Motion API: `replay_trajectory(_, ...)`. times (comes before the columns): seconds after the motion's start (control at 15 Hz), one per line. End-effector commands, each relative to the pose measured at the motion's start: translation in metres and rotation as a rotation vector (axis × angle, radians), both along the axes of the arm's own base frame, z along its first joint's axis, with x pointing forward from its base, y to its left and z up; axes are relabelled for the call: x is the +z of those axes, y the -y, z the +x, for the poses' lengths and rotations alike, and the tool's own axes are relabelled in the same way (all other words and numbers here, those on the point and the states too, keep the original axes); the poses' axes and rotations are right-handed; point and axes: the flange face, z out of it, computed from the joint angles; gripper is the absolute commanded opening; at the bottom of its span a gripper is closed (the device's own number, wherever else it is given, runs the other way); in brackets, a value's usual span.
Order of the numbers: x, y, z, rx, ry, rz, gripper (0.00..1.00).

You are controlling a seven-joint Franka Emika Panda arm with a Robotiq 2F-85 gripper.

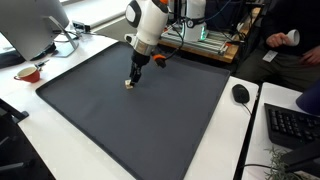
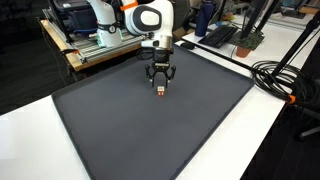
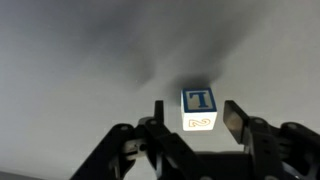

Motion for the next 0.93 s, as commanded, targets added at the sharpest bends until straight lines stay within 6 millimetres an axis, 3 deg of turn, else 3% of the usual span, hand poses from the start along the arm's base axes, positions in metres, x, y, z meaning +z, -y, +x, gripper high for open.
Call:
replay_trajectory(0.0,-0.0081,0.0051,0.0096,0.032,0.009,-0.015,0.68)
replay_trajectory(0.2,-0.0134,0.0049,0.0110,0.041,0.000,-0.013,0.57)
replay_trajectory(0.33,-0.0156,0.0035,0.0103,0.043,-0.007,-0.012,0.36)
replay_trajectory(0.47,-0.0155,0.0008,0.0076,0.048,-0.011,-0.010,0.24)
replay_trajectory(0.53,-0.0146,-0.0002,0.0072,0.051,-0.010,-0.011,0.09)
replay_trajectory(0.87,-0.0065,-0.0023,0.0042,0.049,-0.004,-0.022,0.09)
